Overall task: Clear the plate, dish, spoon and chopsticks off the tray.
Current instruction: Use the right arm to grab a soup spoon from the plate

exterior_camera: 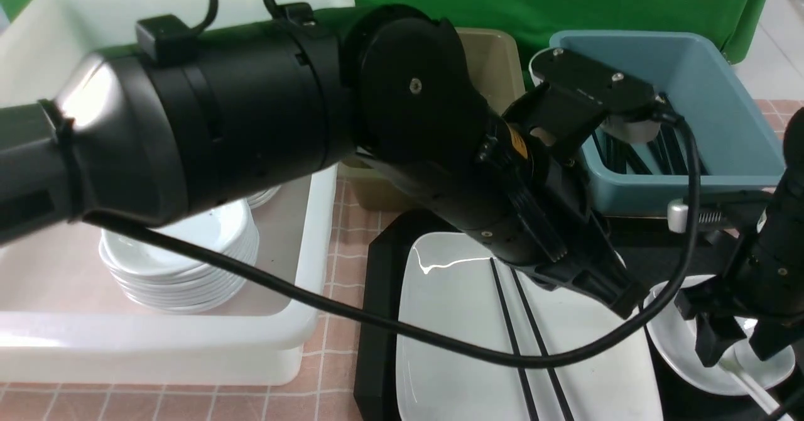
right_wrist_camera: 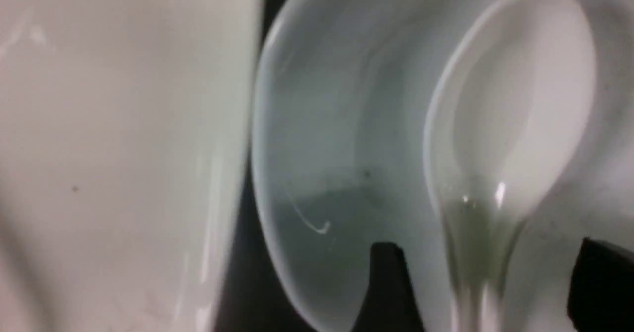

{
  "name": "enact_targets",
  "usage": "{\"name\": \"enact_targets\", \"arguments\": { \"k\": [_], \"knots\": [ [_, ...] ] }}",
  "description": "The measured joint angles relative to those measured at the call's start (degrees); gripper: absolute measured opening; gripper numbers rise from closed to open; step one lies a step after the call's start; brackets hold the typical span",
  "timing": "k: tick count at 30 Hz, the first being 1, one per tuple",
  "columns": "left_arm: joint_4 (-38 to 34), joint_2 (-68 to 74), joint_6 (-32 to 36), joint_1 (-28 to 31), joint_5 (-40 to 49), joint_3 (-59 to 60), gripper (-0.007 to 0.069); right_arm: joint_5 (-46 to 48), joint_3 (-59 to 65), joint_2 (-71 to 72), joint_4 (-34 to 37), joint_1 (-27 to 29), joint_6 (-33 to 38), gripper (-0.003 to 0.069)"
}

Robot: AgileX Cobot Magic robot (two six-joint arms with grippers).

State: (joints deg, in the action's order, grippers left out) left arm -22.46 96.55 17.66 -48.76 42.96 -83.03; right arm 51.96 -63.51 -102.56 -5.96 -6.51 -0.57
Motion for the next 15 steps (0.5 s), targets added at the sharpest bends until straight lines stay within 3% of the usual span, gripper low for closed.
{"name": "enact_targets", "arguments": {
  "k": [3,6,7,8,9,10,15],
  "knots": [
    [0.0,0.1,0.0,0.0,-1.6,0.0,-0.0003,0.0,0.0,-1.9,-0.6,0.0,-0.5,0.0514],
    [0.1,0.1,0.0,0.0,-2.5,0.0,-0.0003,0.0,0.0,-2.9,-0.6,0.0,-0.5,0.0466],
    [0.1,0.1,0.1,0.0,-2.8,0.0,-0.0003,0.0,0.0,-3.2,-0.6,0.0,-0.5,0.0403],
    [0.1,0.1,0.1,0.0,-2.8,0.0,-0.0003,0.0,0.0,-3.2,-0.6,0.0,-0.5,0.0393],
    [0.1,0.1,0.1,0.0,-2.9,0.0,-0.0003,0.0,0.0,-3.2,-0.7,0.0,-0.5,0.0286],
    [0.1,0.1,0.1,0.0,-2.9,0.0,-0.0003,0.1,-0.1,-3.2,-0.7,0.0,-0.5,0.0251],
    [2.4,0.1,-0.8,0.1,-3.3,-0.1,-0.0003,0.8,-1.2,-3.0,-0.5,0.0,-0.5,0.0259]
  ]
}}
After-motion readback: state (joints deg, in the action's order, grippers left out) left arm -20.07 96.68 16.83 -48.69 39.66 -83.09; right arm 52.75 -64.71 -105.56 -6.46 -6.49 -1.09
